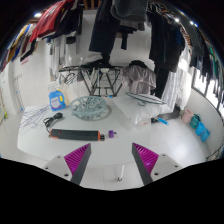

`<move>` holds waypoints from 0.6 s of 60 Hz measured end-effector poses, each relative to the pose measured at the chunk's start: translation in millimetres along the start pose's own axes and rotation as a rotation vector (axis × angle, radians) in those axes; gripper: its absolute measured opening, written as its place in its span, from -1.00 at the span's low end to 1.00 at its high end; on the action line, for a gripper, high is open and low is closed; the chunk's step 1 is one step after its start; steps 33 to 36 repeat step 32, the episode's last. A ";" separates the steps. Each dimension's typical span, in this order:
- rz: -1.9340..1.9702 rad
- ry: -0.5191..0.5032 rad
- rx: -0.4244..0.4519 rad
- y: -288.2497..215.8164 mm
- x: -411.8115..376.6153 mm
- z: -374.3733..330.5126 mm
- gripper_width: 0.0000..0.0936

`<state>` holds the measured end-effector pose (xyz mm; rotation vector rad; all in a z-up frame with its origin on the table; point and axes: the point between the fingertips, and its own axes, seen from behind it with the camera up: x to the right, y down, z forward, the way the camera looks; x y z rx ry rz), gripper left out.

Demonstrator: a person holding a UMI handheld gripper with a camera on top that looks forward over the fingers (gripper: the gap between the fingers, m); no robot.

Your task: Unplug charger

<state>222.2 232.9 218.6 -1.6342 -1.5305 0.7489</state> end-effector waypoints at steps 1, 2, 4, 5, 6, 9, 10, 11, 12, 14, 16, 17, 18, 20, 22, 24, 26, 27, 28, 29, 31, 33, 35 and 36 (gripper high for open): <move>0.002 0.002 0.000 2.0 -1.5 -7.1 0.82; 0.003 0.002 -0.001 4.6 -3.4 -13.7 0.82; 0.004 0.001 0.000 9.4 -6.9 -25.3 0.82; 0.005 0.001 0.001 11.7 -8.3 -30.6 0.82; 0.006 0.004 0.001 14.1 -9.6 -35.7 0.81; 0.004 0.012 -0.004 21.9 -13.1 -49.6 0.81; 0.003 0.014 -0.006 24.8 -14.2 -53.2 0.81; 0.002 0.015 -0.009 27.7 -15.2 -56.5 0.82; 0.001 0.017 -0.010 30.1 -16.3 -59.7 0.82; 0.002 0.018 -0.012 34.2 -18.2 -69.0 0.82; 0.000 0.019 -0.012 37.2 -20.4 -74.5 0.82; -0.003 0.020 -0.011 37.9 -21.4 -76.9 0.82; -0.005 0.022 -0.009 38.5 -22.1 -79.3 0.82; -0.010 0.026 -0.006 39.8 -23.4 -83.2 0.82; -0.021 0.030 -0.002 40.1 -24.6 -86.9 0.82; -0.030 0.028 -0.004 40.1 -23.8 -91.4 0.81; -0.032 0.030 -0.003 40.1 -25.0 -93.7 0.81; -0.033 0.032 -0.002 39.8 -25.3 -94.7 0.81; -0.032 0.033 0.000 39.4 -25.3 -95.2 0.82; -0.030 0.033 0.001 38.7 -25.5 -95.7 0.82; -0.025 0.031 0.002 37.5 -24.5 -95.3 0.82; -0.025 0.030 0.002 36.8 -25.3 -95.5 0.82; -0.025 0.030 0.002 36.8 -25.3 -95.5 0.82; -0.025 0.030 0.002 36.8 -25.3 -95.5 0.82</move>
